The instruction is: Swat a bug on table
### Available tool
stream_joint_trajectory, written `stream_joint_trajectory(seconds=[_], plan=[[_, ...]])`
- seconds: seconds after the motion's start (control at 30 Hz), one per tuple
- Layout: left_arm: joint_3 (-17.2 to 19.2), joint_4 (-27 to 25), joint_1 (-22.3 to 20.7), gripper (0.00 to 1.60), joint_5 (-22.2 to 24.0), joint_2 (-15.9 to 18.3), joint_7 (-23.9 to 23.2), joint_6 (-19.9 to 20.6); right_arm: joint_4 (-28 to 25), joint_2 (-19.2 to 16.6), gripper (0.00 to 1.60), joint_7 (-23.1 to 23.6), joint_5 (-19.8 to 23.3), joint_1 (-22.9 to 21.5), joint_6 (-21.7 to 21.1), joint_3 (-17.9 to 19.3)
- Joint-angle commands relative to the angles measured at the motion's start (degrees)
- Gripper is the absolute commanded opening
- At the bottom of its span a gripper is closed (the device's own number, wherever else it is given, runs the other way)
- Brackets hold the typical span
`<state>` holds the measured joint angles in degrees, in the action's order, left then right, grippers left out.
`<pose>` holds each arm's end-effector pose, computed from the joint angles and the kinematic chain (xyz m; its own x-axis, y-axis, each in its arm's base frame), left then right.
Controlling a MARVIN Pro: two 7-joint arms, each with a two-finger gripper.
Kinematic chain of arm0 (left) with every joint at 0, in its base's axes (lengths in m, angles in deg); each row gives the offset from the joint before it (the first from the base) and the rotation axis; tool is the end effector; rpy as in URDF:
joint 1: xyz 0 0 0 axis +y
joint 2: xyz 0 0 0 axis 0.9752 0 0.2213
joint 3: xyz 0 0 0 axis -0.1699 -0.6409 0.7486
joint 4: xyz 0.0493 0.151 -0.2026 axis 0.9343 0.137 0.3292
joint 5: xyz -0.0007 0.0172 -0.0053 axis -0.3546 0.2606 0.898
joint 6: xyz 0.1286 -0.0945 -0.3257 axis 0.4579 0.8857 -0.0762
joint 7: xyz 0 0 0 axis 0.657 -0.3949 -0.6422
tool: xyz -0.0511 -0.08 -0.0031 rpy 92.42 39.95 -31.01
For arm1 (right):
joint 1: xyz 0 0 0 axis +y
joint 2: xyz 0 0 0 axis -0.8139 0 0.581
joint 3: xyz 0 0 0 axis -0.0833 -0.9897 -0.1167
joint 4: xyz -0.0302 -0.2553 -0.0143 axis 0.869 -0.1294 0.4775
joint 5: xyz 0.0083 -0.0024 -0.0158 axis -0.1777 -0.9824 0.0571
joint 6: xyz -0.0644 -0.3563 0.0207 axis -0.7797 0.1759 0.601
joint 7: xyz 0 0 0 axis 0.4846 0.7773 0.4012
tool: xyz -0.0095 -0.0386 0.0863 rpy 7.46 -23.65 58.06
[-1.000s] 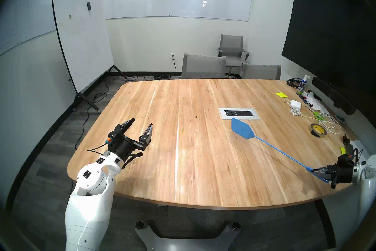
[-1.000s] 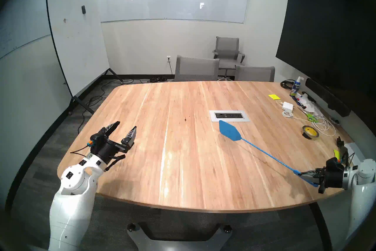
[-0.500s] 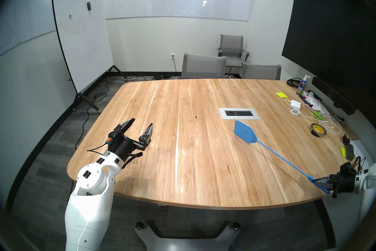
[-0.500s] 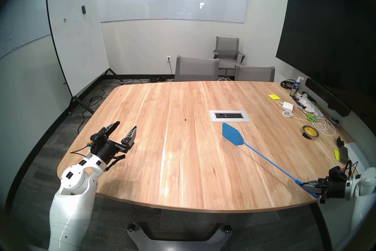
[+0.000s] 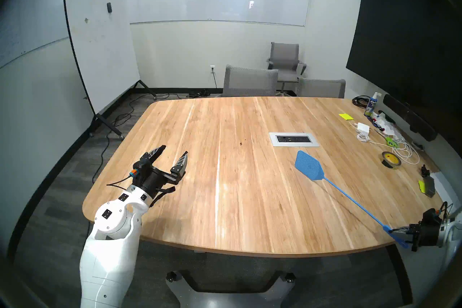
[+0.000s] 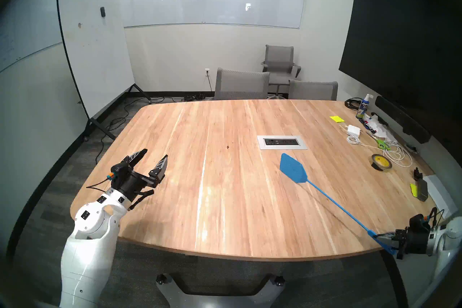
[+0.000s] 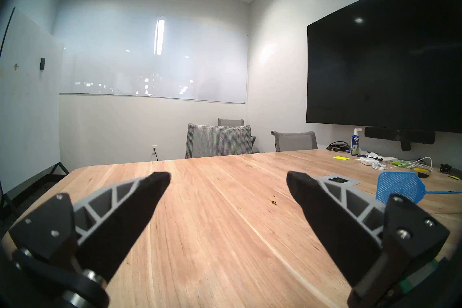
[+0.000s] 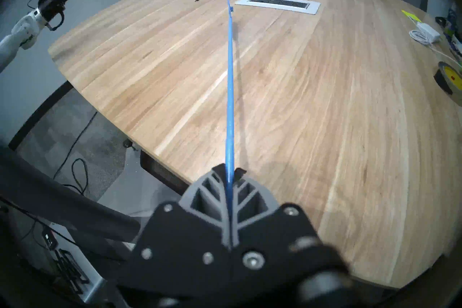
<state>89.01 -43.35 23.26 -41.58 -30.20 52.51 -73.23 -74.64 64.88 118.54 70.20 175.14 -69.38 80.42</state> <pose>0.4180 0.0628 -0.2545 -0.1396 0.0815 0.9869 -0.3675 -0.9297 0.0248 0.2056 -0.3815 -0.2405 0.5808 0.2782 0.7651 0.5187 -0.8508 -0.0844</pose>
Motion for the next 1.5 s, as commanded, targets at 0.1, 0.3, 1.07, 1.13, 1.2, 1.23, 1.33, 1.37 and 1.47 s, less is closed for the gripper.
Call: stream_joint_trajectory(seconds=[0.1, 0.3, 1.07, 1.13, 1.2, 1.23, 1.33, 1.37, 1.47], plan=[[0.0, -1.1, -0.2, 1.6, -0.1, 0.1, 0.0, 0.0, 0.9, 0.2, 0.0, 0.0, 2.5, 2.6, 1.7, 2.2], [0.0, -1.1, -0.2, 1.6, -0.1, 0.1, 0.0, 0.0, 1.3, 1.1, 0.0, 0.0, 3.6, 4.2, 2.9, 3.5], [0.0, -1.1, -0.2, 1.6, -0.1, 0.1, 0.0, 0.0, 1.7, 4.0, 0.0, 0.0, 5.3, 8.0, 5.0, 4.6], [0.0, -1.1, -0.2, 1.6, -0.1, 0.1, 0.0, 0.1, 2.4, 3.9, 0.0, 0.0, 5.3, 8.0, 5.0, 4.2], [0.0, -1.1, -0.2, 1.6, -0.1, 0.1, 0.0, 0.1, 3.2, 3.7, 0.0, 0.0, 5.2, 7.7, 5.3, 3.7], [0.0, -1.1, -0.2, 1.6, -0.1, 0.1, 0.0, 0.1, 3.7, 3.6, 0.0, 0.0, 5.1, 7.6, 5.5, 3.4], [0.0, -1.1, -0.2, 1.6, -0.1, 0.1, 0.0, 0.1, 4.5, 3.3, 0.0, 0.0, 5.1, 7.4, 5.5, 2.8], [0.0, -1.1, -0.2, 1.6, -0.1, 0.1, 0.0, 0.1, 4.9, 3.2, 0.0, 0.0, 5.0, 7.3, 5.7, 2.6], [0.0, -1.1, -0.2, 1.6, -0.1, 0.1, 0.0, 0.1, 5.6, 3.0, 0.0, 0.0, 5.1, 7.1, 5.8, 2.0]])
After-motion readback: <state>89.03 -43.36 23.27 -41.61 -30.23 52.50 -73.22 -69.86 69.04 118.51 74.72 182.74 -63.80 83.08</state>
